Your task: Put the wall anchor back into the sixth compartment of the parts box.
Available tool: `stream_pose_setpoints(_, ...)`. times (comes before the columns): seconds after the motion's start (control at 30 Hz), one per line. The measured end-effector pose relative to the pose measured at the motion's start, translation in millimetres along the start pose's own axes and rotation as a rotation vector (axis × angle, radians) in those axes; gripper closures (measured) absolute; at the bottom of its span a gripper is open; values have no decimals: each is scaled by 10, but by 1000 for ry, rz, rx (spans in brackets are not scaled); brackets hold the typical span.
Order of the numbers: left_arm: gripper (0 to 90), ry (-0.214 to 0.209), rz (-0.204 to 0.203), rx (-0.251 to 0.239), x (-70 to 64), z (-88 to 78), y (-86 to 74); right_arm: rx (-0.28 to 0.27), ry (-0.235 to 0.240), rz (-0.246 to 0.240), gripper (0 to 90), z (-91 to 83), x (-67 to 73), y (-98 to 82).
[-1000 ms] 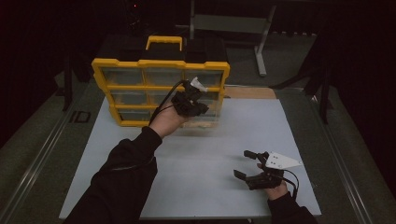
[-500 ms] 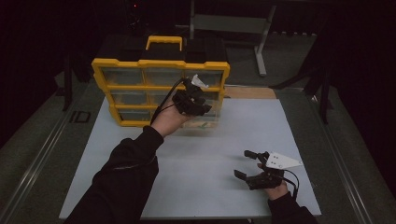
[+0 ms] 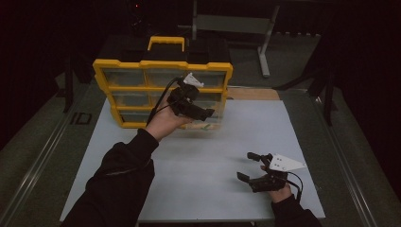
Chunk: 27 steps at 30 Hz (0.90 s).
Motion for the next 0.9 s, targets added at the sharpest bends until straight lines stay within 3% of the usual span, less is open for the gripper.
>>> stream_pose_setpoints(0.13,29,-25,-5,-18,-23,-62,-28,0,1,-3,138,3,3,1)
stream_pose_setpoints(0.2,13,-26,-12,-31,-24,-99,-41,-2,0,-5,138,2,1,4)
stream_pose_setpoints(0.27,12,-19,-13,-32,-18,-117,-51,-2,0,-3,138,1,1,4)
stream_pose_setpoints(0.33,0,-49,-16,-39,-42,-177,-98,0,0,-1,138,3,3,2)
stream_pose_setpoints(0.77,0,-38,-43,-103,31,-396,-332,-2,-2,-1,138,-2,7,10)
stream_pose_setpoints(0.9,0,-64,-52,-126,47,-480,-432,-2,-2,-2,138,-3,6,10)
Point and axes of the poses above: each handheld gripper's, and its own axes: z roughly forward along the jaws, y roughly out of its top, x roughly to its left, the point moved 8 cm from there along z, roughly forward along the jaws, and after that the axes turned 1 degree about y, right-handed, at the moved point
